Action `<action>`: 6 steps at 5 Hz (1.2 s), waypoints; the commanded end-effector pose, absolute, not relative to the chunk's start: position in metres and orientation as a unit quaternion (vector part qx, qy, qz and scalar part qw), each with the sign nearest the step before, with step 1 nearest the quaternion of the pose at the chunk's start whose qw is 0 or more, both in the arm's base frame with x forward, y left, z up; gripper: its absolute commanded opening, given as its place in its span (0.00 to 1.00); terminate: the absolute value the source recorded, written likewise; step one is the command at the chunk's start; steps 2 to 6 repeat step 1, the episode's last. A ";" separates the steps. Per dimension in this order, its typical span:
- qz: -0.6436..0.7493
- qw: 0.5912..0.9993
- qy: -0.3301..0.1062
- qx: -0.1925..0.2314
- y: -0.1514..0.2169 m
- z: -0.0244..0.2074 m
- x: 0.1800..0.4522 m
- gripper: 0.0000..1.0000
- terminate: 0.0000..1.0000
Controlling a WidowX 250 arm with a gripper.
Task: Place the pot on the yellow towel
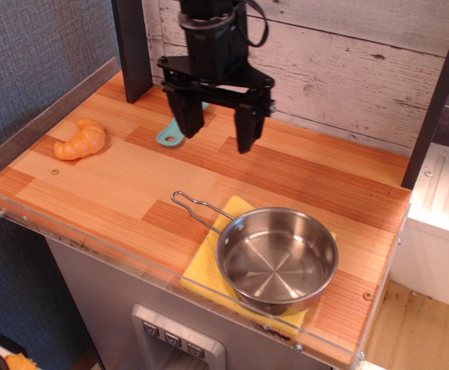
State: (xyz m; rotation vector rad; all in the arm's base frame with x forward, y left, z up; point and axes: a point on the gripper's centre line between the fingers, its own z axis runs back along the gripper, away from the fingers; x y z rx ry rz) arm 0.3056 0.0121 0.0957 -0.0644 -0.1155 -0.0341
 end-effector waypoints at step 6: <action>-0.018 0.996 -0.079 -0.032 0.015 0.111 0.308 1.00 1.00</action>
